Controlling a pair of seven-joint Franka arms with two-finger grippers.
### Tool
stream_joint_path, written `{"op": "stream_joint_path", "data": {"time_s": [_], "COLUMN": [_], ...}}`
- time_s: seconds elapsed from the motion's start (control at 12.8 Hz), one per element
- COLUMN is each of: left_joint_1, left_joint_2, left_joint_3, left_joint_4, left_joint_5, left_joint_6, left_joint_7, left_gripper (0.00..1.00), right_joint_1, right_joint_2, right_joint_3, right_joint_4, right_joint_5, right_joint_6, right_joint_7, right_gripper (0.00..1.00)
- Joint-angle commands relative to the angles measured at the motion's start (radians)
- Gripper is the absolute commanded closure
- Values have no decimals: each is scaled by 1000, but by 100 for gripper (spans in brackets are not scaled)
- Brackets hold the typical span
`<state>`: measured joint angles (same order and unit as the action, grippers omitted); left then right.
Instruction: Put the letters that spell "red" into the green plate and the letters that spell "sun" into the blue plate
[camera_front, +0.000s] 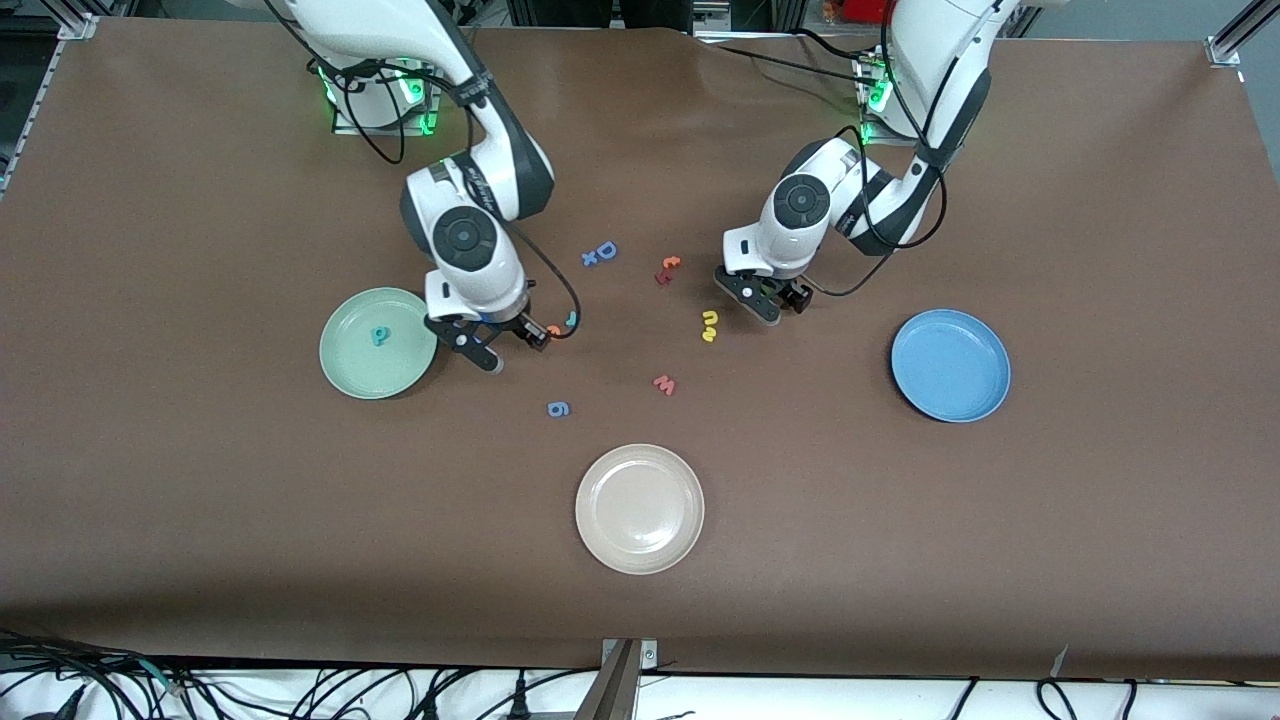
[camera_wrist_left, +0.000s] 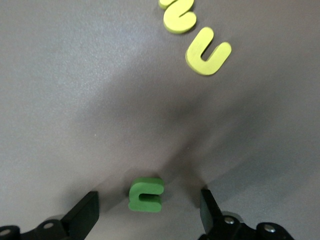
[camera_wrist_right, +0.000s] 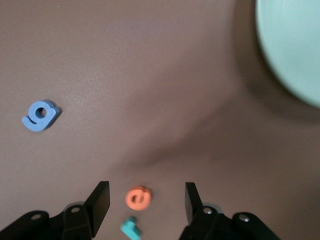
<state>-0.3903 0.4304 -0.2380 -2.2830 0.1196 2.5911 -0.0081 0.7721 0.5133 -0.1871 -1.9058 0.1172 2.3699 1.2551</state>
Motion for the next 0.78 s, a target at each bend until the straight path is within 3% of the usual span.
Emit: {"op": "stream_joint_path", "data": {"time_s": [0.0,0.7], "left_joint_1": [-13,-13], "left_joint_2": [13,19], "left_joint_3": [11,16], "left_joint_4": [8,-29], "left_joint_5": [76,89], "left_joint_6": [56,72], "left_joint_7": [8,8], "left_gripper": [10,9], "right_joint_1": [12,18], "right_joint_2": [63,102], "right_joint_3": [-5,37], "right_joint_4": [54,51], "right_joint_5": [22,25], "right_joint_6": [43,32], "right_joint_7": [148,202], "right_gripper": [35,39]}}
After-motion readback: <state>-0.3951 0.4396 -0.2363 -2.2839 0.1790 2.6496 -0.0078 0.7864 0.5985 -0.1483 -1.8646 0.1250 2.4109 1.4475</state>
